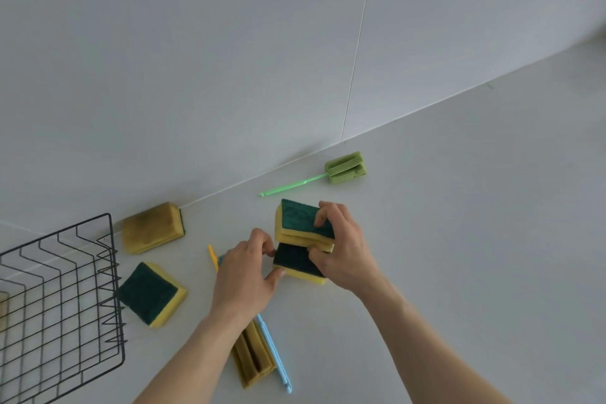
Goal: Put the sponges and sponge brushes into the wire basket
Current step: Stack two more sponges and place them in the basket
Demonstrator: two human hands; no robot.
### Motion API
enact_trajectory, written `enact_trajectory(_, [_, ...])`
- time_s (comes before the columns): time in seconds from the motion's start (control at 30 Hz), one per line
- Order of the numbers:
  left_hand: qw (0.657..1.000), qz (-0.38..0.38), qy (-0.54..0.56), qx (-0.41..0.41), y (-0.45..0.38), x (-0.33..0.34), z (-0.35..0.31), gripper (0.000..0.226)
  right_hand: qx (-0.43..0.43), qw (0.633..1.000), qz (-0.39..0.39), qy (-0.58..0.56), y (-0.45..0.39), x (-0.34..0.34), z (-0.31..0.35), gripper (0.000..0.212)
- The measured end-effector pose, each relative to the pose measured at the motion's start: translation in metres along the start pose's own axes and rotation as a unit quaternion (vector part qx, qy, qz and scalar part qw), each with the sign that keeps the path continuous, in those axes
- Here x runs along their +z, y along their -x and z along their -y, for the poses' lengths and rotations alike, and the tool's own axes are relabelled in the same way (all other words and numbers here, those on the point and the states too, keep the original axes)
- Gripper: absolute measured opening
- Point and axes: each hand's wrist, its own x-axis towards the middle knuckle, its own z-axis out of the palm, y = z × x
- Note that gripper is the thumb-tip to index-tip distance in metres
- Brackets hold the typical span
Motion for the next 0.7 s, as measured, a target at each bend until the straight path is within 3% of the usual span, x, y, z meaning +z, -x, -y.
enact_trajectory(0.1, [1.000,-0.003,-0.009,0.004,0.005,0.003,-0.004,0.056,-0.018,0.998,0.038,0.049,0.002,0.003,-0.001,0.055])
enact_trajectory(0.23, [0.999,-0.009,-0.028,0.040,0.010,-0.001,0.002,0.073,-0.006,0.995,0.047,0.084,0.012,-0.002,-0.005,0.085])
enact_trajectory(0.43, [0.996,0.007,-0.022,0.091,-0.002,-0.011,-0.004,0.117,-0.070,0.984,0.045,0.156,0.025,-0.009,-0.004,0.085])
enact_trajectory(0.57, [0.989,0.063,-0.055,0.118,-0.014,-0.011,-0.008,0.125,-0.069,0.983,0.035,0.167,0.032,-0.004,-0.004,0.082])
enact_trajectory(0.7, [0.990,0.088,-0.088,0.072,-0.022,-0.007,-0.014,0.123,-0.030,0.986,-0.021,0.164,0.037,-0.001,-0.001,0.078])
